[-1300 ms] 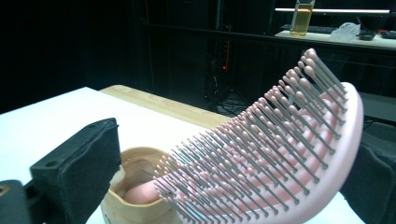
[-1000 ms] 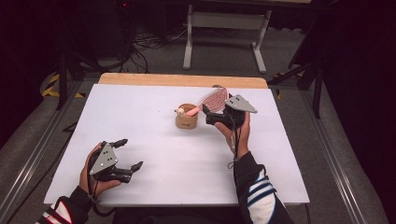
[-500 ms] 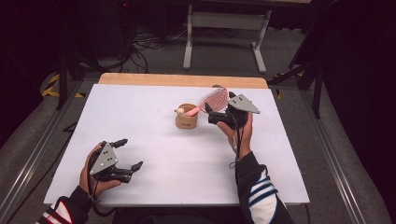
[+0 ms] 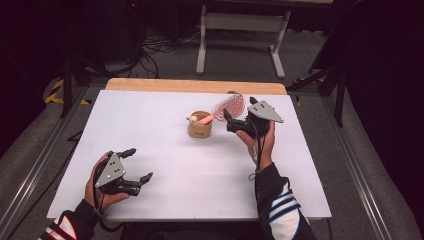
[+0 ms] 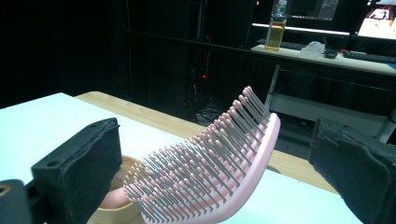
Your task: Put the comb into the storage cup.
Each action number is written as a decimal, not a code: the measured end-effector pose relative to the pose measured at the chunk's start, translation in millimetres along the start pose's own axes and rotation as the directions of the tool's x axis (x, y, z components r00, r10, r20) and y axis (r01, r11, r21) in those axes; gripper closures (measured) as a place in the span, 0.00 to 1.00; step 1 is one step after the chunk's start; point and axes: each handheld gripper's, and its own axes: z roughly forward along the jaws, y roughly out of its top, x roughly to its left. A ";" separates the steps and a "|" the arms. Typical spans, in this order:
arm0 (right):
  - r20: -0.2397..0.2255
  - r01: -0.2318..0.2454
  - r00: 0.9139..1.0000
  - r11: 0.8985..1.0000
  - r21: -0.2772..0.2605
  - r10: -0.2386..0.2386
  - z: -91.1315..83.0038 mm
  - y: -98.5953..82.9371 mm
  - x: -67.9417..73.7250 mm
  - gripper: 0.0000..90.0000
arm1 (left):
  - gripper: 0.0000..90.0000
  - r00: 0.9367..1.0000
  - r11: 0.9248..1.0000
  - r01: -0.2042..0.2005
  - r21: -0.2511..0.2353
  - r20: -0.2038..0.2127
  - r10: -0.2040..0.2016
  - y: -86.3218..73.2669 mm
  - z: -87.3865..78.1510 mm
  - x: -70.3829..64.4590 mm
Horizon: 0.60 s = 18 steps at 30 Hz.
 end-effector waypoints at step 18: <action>-0.017 0.042 0.999 0.999 0.031 -0.042 -3.3 3.2 0.5 0.04 | 0.05 1.000 1.000 0.005 0.000 -0.011 -0.005 -0.1 0.2 -0.1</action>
